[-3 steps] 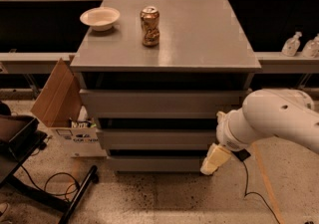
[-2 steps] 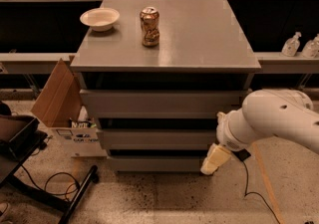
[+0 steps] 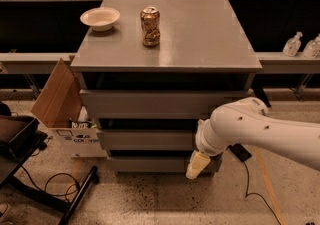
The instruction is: Open middle drawer
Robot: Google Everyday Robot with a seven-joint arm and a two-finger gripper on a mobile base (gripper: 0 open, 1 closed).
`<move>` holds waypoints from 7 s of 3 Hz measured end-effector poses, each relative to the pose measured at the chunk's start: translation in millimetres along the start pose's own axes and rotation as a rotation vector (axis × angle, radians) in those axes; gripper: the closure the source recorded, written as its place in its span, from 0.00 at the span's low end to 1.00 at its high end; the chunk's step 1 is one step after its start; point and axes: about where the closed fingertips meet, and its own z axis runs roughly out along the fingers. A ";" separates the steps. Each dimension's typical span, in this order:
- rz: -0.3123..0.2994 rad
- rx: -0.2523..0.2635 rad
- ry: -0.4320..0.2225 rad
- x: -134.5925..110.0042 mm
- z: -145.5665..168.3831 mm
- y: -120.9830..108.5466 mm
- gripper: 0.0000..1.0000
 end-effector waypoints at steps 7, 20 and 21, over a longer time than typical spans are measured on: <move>-0.289 0.071 0.227 -2.9 213.6 -75.5 0.16; -0.156 -0.018 0.342 30.7 164.2 -27.0 0.00; -0.130 -0.035 0.324 44.6 168.2 3.0 0.00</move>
Offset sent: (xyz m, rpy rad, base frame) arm 0.0777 0.0301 -0.1245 -0.0993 -0.0547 0.2012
